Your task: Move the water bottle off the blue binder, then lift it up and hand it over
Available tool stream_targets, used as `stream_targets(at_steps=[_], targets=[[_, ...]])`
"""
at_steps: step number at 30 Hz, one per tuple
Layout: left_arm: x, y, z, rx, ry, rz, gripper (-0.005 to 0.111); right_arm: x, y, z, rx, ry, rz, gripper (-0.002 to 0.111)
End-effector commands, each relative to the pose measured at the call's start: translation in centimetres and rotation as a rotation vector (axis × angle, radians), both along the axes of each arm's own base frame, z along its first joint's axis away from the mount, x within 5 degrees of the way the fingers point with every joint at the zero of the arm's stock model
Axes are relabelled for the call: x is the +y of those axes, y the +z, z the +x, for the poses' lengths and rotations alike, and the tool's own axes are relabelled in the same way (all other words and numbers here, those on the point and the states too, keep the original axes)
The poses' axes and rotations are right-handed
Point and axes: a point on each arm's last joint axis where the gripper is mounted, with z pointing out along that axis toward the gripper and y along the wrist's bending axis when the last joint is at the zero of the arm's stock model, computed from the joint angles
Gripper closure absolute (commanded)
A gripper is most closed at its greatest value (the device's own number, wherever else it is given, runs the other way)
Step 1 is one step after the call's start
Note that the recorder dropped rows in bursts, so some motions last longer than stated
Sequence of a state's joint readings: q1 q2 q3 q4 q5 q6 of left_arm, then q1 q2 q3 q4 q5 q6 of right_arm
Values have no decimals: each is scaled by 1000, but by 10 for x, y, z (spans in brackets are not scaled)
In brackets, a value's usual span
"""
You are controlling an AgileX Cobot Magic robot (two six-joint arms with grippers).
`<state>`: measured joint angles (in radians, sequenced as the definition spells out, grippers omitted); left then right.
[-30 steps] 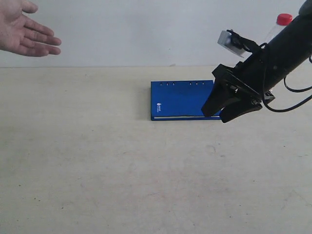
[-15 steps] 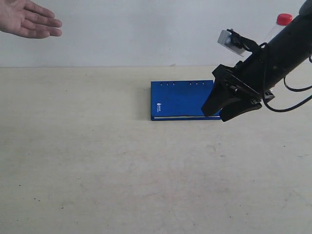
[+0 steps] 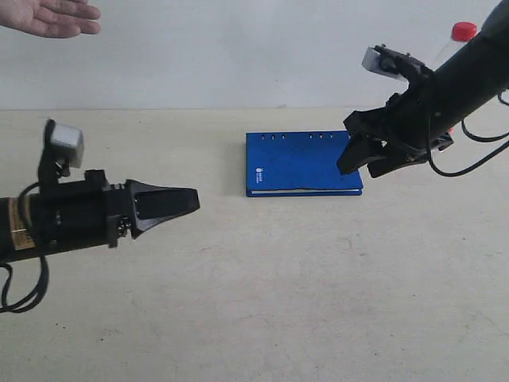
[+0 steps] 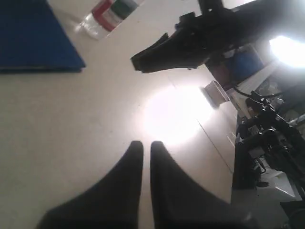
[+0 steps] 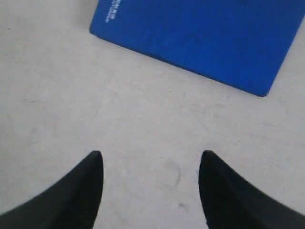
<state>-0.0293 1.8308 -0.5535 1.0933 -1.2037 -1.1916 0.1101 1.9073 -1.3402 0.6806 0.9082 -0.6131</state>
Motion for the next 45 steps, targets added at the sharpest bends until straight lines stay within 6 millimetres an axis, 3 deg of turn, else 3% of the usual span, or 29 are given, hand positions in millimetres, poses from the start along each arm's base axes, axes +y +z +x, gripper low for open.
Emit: stream_targets(at_steps=[1,3,4,8,9,11,13,16,20,24,30,35,37,41,45], targets=[[-4,-25,38,91,-20,-52,77,-1,-37,9,67,-32,-31,55],[-5,-20,64,113,-8,-105,37,-2,-57,15,83,-51,-46,55],[-5,-16,71,113,4,-125,34,-2,-58,17,70,-61,-51,55],[-1,-5,118,54,96,155,42,-2,-41,36,-42,-46,-69,54],[-5,0,129,14,95,275,42,-2,-36,46,-71,-48,-66,46],[-10,4,141,-37,90,420,42,-1,-41,56,-97,-12,-94,34],[-13,5,147,-53,83,448,42,-1,-47,63,-87,-24,-101,34],[-17,-8,160,-34,83,438,42,-1,-50,73,-88,-80,-94,34],[-23,-45,179,58,62,355,42,-2,-55,84,-106,-152,-78,34],[-31,-59,192,101,18,241,42,0,-58,89,-91,-159,-50,34],[-38,-56,204,76,-32,165,42,-2,-55,92,-90,-171,-32,34],[-38,-55,206,65,-34,167,42,-25,-58,96,-56,-247,21,34],[-38,-57,206,64,-44,184,42,-32,-67,96,10,-272,104,34],[-38,-58,204,61,-60,199,42,-29,-79,93,59,-173,336,34],[-39,-58,203,59,-74,200,42,-26,-90,93,78,-155,353,34]])
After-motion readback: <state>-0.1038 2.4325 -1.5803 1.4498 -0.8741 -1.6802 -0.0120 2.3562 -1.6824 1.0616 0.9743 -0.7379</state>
